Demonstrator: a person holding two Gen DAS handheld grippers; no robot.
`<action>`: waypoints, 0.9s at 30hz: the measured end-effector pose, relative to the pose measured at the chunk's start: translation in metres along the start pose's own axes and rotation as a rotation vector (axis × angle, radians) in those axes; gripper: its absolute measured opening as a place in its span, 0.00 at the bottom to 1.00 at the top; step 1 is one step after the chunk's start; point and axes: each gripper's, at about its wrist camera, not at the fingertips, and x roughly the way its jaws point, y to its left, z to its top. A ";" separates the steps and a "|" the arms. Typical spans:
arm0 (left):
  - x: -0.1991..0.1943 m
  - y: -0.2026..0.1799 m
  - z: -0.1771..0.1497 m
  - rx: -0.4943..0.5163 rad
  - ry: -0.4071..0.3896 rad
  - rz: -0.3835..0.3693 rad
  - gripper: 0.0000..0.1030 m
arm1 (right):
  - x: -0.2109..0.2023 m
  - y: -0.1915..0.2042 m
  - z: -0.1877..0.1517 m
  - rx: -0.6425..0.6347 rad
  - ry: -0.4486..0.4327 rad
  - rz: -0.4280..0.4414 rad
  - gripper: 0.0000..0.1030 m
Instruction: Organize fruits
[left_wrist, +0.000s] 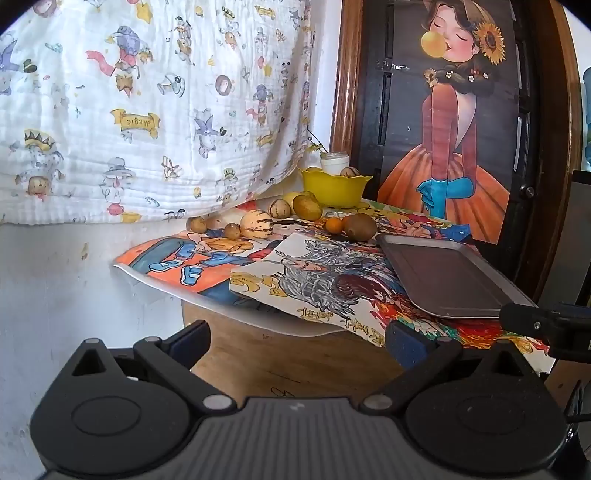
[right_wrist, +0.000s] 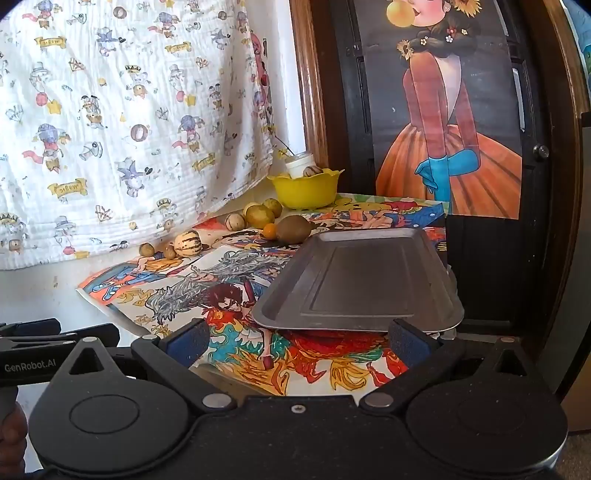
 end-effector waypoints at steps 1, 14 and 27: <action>0.000 0.000 0.000 -0.002 0.000 0.000 1.00 | 0.000 0.000 0.000 0.001 0.001 0.000 1.00; 0.000 0.000 0.000 -0.002 0.001 -0.001 1.00 | 0.001 0.000 -0.001 0.002 0.003 0.001 1.00; 0.000 0.000 0.000 -0.005 0.004 -0.001 1.00 | 0.001 0.000 -0.001 0.003 0.005 0.001 1.00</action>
